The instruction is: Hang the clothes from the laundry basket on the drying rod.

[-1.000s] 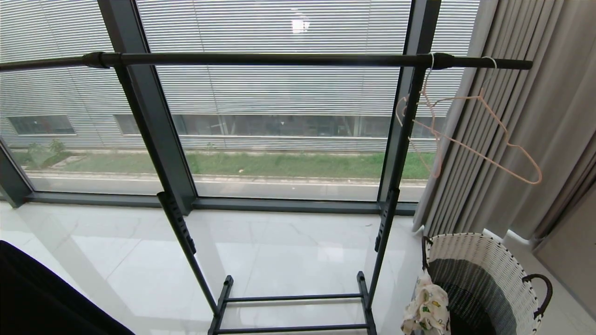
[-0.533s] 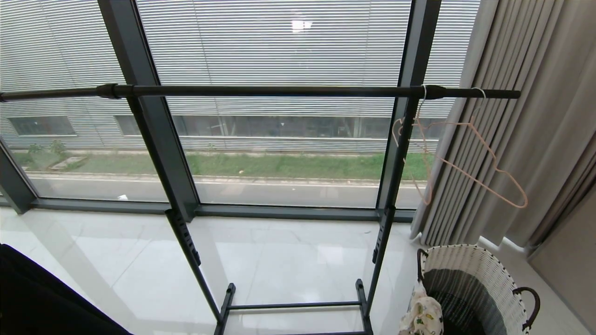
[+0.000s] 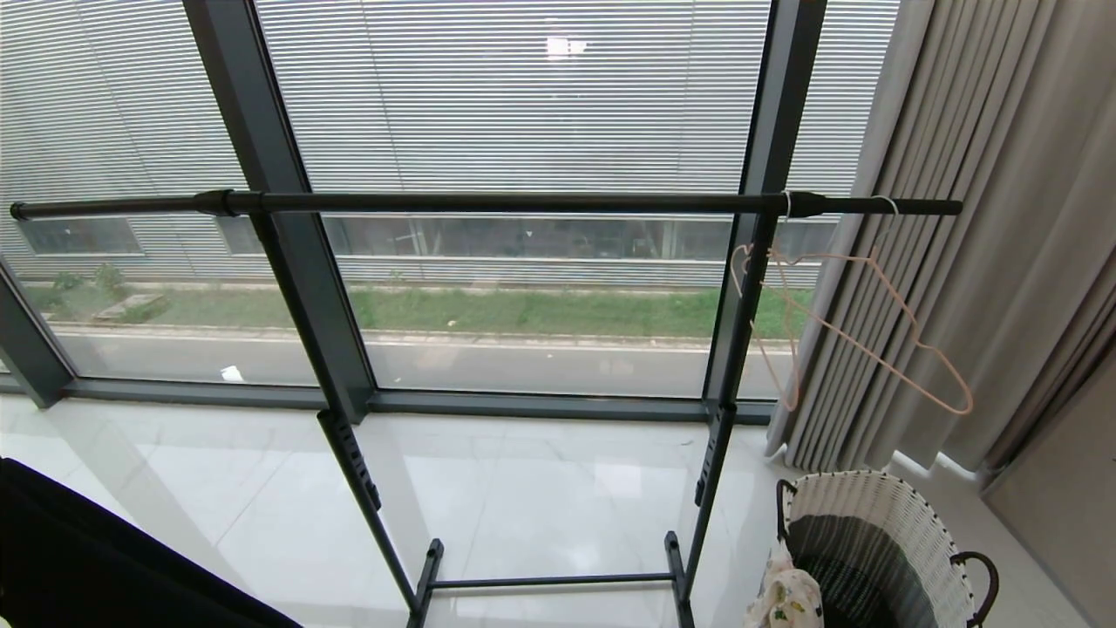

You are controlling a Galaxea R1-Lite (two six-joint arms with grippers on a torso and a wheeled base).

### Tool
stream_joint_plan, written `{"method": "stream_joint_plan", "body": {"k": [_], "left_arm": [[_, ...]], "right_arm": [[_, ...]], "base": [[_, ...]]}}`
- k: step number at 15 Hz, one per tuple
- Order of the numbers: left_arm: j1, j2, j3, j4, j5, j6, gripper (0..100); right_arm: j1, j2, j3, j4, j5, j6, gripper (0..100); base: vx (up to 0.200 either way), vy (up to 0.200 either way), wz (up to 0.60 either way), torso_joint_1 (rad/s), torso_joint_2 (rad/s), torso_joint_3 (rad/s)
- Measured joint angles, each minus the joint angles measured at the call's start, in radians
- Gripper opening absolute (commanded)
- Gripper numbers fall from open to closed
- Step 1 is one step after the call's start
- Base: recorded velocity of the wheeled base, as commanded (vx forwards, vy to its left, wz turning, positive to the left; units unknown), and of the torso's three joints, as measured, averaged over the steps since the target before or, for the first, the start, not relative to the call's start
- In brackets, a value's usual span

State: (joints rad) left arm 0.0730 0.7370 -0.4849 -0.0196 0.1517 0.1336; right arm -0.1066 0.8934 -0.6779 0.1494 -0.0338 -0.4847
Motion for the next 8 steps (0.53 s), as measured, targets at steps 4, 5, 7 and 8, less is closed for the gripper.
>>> {"method": "stream_joint_plan", "body": {"k": [4,5,7,8], "left_arm": [[0.000,-0.001,-0.001,0.000,0.000,0.003,0],[-0.001,-0.002,-0.002,0.000,0.000,0.020,0],[-0.001,-0.001,-0.001,0.001,0.000,0.047,0],[-0.001,-0.001,-0.001,0.000,0.000,0.048,0]], "right_arm": [[0.000,-0.001,-0.001,0.000,0.000,0.001,100],[-0.001,-0.001,-0.001,-0.001,0.001,0.001,100],[-0.001,-0.001,-0.002,0.001,0.000,0.001,100],[-0.001,-0.001,-0.002,0.000,0.000,0.001,100]], "base": [[0.000,-0.150,0.00,0.001,0.00,0.003],[0.000,-0.200,0.00,0.007,0.00,-0.002],[0.000,-0.200,0.00,0.015,0.00,-0.007],[0.000,-0.200,0.00,0.002,0.00,0.002]]}}
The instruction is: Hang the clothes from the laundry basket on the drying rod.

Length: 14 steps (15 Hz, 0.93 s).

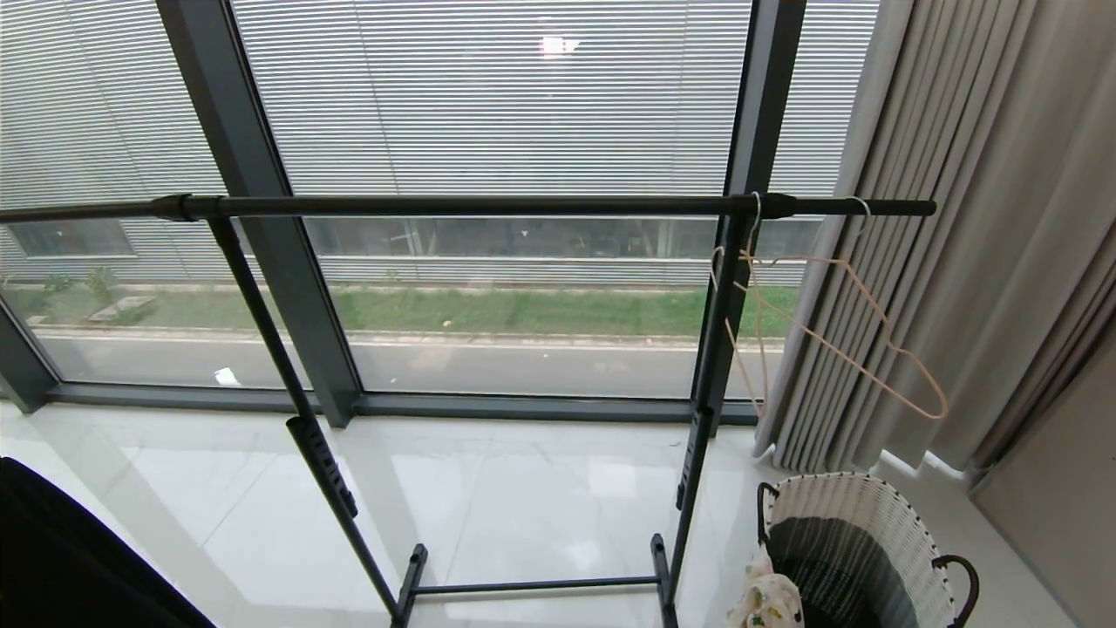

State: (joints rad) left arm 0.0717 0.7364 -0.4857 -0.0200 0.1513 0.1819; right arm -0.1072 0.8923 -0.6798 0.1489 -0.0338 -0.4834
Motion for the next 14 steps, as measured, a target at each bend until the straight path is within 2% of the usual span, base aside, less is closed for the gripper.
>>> {"method": "stream_joint_plan", "body": {"k": [5,6,10,14], "left_arm": [[0.000,0.001,0.001,0.000,0.000,0.000,0],[0.000,0.001,0.001,0.001,0.000,0.001,0],[-0.001,0.000,0.001,0.000,0.000,0.000,0],[0.000,-0.001,0.001,0.000,0.000,0.000,0]], "right_arm": [[0.001,0.000,0.001,0.000,0.001,0.000,100],[0.001,0.000,0.001,-0.001,0.008,0.000,100],[0.002,0.006,-0.001,-0.001,0.156,0.007,100],[0.001,0.035,-0.007,-0.009,0.340,0.038,100]], "base": [[0.000,-0.200,0.00,0.000,0.00,0.004],[0.000,0.000,0.00,0.000,0.00,0.000],[0.000,0.000,0.00,0.000,0.00,0.000],[0.000,0.000,0.00,0.000,0.00,0.000]]}}
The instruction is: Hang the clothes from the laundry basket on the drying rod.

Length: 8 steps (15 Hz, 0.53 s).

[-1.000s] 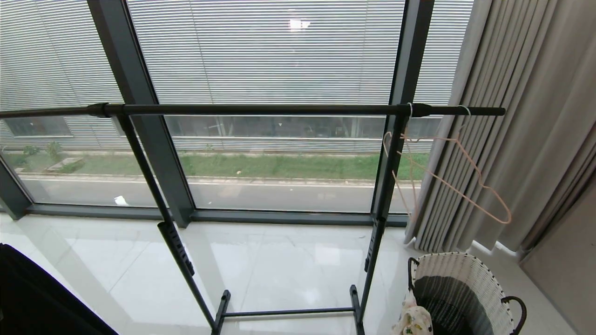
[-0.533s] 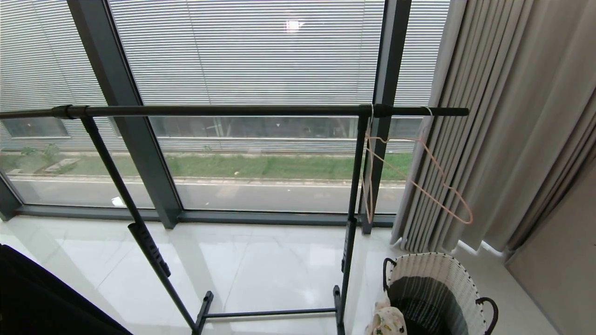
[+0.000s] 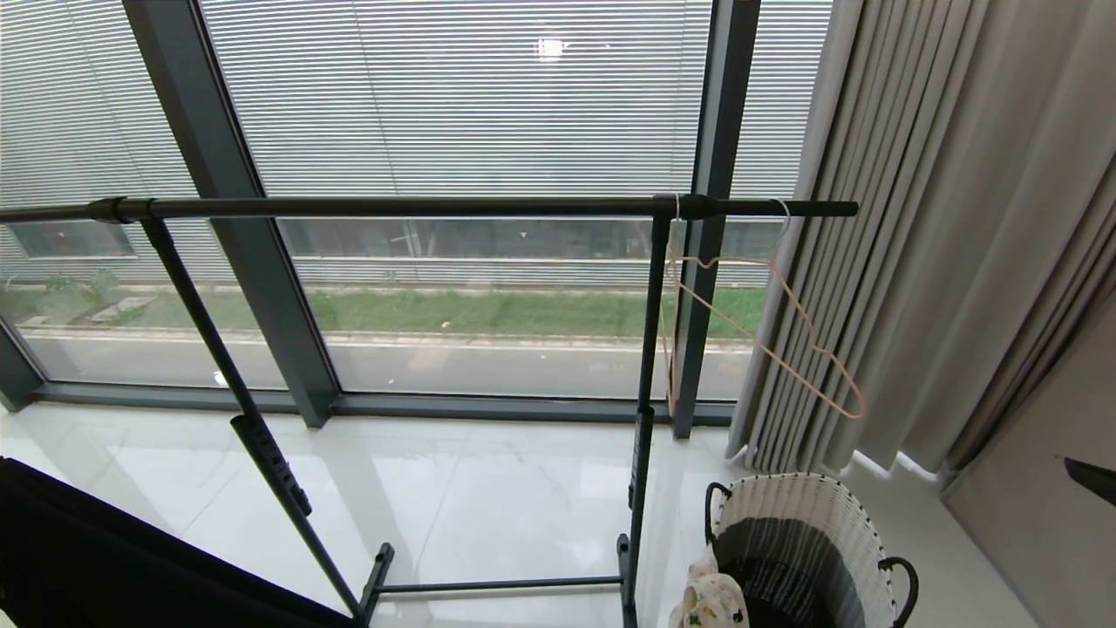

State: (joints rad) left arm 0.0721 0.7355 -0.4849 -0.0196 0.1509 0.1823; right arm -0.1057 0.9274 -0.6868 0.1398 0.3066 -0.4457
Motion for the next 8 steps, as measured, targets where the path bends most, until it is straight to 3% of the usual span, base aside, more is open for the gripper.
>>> {"method": "stream_joint_plan", "body": {"k": [2,5,8], "left_arm": [[0.000,0.000,0.000,0.000,0.001,0.001,0],[0.000,-0.002,-0.004,0.000,0.001,0.006,0],[0.000,-0.003,-0.009,0.000,0.000,0.006,0]], "right_arm": [[0.010,0.032,-0.014,-0.042,0.061,0.057,100],[0.099,0.084,-0.081,-0.085,0.053,0.293,100],[0.139,0.114,-0.106,-0.086,-0.004,0.332,100]], "base": [[0.000,0.000,0.00,0.000,0.00,0.000],[0.000,0.000,0.00,0.000,0.00,0.000],[0.000,0.000,0.00,0.000,0.00,0.000]]}}
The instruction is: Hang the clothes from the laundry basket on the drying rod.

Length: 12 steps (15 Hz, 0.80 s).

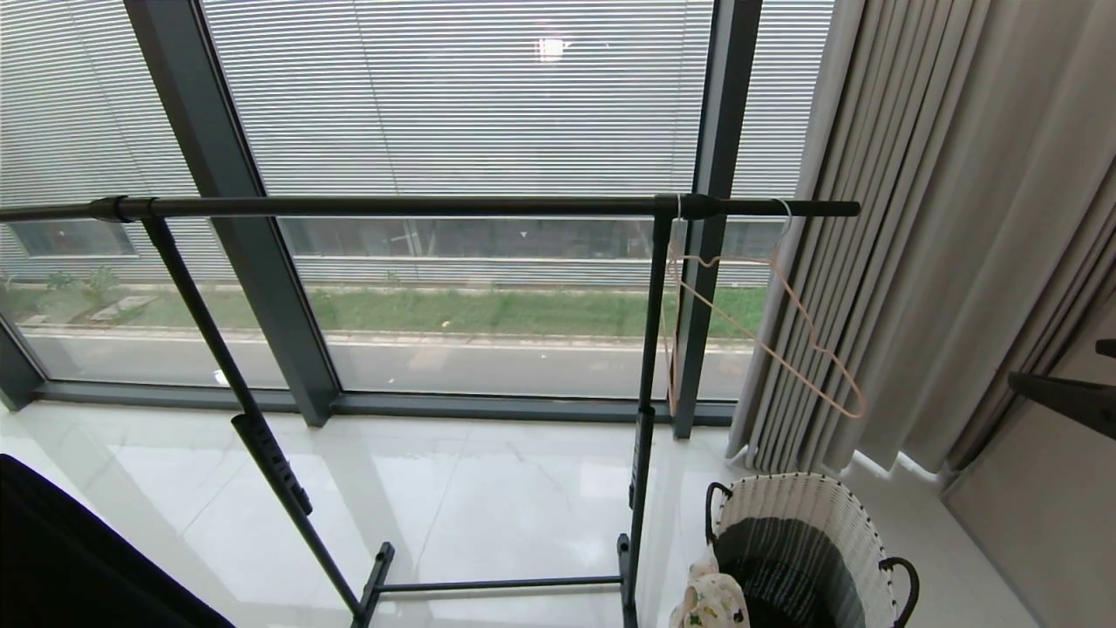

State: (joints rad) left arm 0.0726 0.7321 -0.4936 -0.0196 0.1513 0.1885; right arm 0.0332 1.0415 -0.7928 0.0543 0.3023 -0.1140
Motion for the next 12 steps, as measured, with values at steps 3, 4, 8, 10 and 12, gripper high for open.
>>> {"method": "stream_joint_plan", "body": {"k": [3,4,8,10,12], "left_arm": [[0.000,-0.001,-0.015,0.000,0.001,-0.001,0],[0.000,-0.001,-0.017,0.000,0.000,-0.001,0],[-0.001,-0.003,-0.019,0.000,0.000,-0.003,0],[-0.001,-0.003,-0.018,0.000,0.000,-0.004,0],[-0.001,-0.003,-0.017,0.000,0.000,-0.003,0]], "right_arm": [[0.007,0.011,-0.004,0.003,0.000,-0.003,100],[0.010,0.013,-0.004,0.004,-0.001,-0.004,100],[0.016,0.013,-0.003,0.012,-0.002,-0.006,100],[0.017,0.012,-0.003,0.012,-0.002,-0.007,100],[0.017,0.013,-0.003,0.011,-0.003,-0.007,100]], "base": [[0.000,0.000,0.00,0.000,0.00,0.000],[0.000,0.000,0.00,0.000,0.00,0.000],[0.200,0.000,0.00,-0.005,0.00,0.005],[0.200,0.000,0.00,0.010,0.00,0.002],[0.200,0.000,0.00,0.002,0.00,0.005]]}}
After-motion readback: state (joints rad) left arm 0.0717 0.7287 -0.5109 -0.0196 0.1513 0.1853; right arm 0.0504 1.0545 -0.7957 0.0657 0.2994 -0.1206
